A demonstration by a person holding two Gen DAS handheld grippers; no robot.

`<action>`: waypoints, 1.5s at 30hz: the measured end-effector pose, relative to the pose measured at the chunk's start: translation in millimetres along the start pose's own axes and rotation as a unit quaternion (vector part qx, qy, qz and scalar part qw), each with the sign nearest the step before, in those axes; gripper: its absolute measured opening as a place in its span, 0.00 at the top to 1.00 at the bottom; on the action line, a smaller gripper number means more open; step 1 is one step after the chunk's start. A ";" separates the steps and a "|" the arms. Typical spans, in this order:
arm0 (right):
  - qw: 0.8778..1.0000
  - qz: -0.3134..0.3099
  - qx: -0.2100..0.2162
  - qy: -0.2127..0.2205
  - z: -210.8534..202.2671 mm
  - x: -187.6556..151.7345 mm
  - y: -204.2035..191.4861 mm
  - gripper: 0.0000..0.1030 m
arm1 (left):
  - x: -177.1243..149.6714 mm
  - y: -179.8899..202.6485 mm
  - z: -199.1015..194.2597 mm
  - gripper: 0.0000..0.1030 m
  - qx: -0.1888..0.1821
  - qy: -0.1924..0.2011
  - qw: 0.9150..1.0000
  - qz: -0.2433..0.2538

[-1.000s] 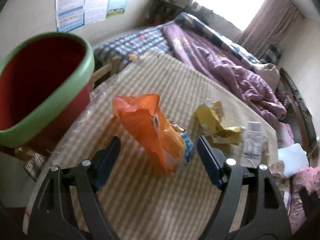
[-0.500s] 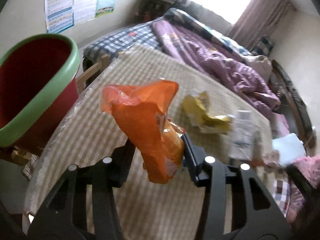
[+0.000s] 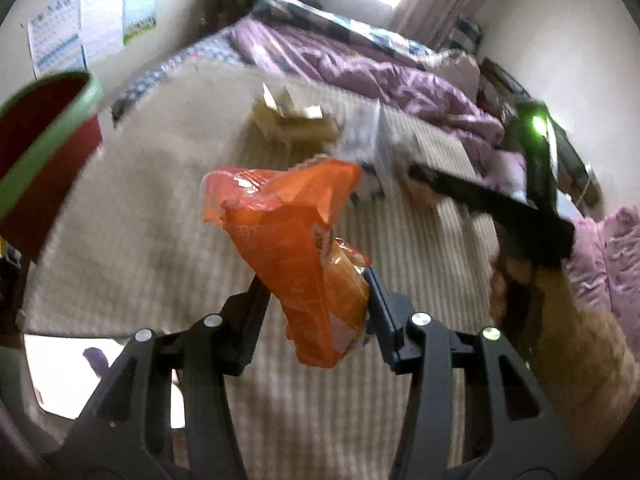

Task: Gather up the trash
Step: 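Grasp the white POCKY wrapper with the right tool while the left tool holds the orange bag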

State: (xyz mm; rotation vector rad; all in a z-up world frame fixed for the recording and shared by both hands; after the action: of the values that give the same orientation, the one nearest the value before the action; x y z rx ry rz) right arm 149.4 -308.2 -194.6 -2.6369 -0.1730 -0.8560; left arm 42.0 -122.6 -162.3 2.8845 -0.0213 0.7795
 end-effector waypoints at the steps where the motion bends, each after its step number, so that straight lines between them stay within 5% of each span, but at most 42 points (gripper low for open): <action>1: 1.000 -0.009 -0.018 -0.002 4.4 -0.1 0.4 0.39 | -4.5 2.1 1.5 0.55 -0.002 -0.006 1.000 0.001; 5: 0.999 -0.019 -0.030 -0.014 13.3 -1.6 -1.7 0.50 | -12.9 7.4 6.5 0.54 -0.003 -0.020 1.000 0.007; 9: 0.998 -0.030 -0.060 -0.016 17.1 -3.3 1.7 0.51 | -17.1 5.7 7.5 0.53 -0.002 -0.023 1.000 0.003; 25: 0.998 -0.017 -0.057 -0.005 11.2 2.6 13.5 0.49 | -20.6 5.1 15.1 0.50 -0.002 -0.038 0.999 0.004; 27: 0.998 -0.017 -0.056 -0.011 12.6 2.7 12.6 0.58 | -20.4 4.9 14.6 0.50 -0.002 -0.037 0.999 0.003; 45: 0.996 0.026 0.073 0.055 -58.7 6.7 -47.3 0.63 | 2.0 7.3 -7.6 0.52 0.001 0.019 1.000 0.009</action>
State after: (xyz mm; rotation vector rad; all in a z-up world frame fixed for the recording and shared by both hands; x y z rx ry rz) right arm 112.3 -286.3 -132.3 -2.4425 -0.1329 -0.9320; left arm 39.6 -128.7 -153.8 2.8744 -0.0417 0.8374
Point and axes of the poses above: each gripper's, at about its wrist camera, not at the fingertips, and z roughly the way its jaws point, y to its right, x to its top, the point moved 6 cm from there along z, roughly the way its jaws point, and after that the axes turned 10 degrees about x, right-handed, at the moved point
